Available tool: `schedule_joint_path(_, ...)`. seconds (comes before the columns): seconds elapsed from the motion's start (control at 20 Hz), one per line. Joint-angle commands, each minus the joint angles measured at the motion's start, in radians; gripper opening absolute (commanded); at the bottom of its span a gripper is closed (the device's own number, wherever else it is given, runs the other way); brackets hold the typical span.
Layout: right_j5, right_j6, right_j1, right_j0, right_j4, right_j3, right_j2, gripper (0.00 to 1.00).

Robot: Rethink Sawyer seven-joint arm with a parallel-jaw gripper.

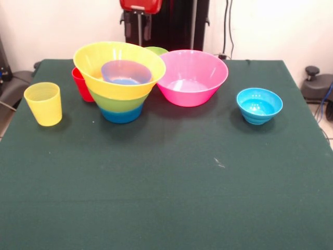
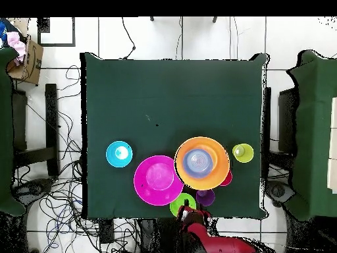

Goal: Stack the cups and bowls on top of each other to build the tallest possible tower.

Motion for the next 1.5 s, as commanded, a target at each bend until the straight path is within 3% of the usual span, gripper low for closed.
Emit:
schedule_joint_path(0.05,-0.065,0.02,0.164,0.024,-0.055,-0.178,-0.002,1.0)
schedule_joint_path(0.45,-0.158,0.023,0.272,0.039,-0.046,-0.232,-0.047,1.0)
schedule_joint_path(1.3,-0.107,0.045,0.263,0.04,-0.049,-0.276,0.007,1.0)
schedule_joint_path(1.5,-0.129,0.037,0.298,0.042,-0.049,-0.312,0.004,1.0)
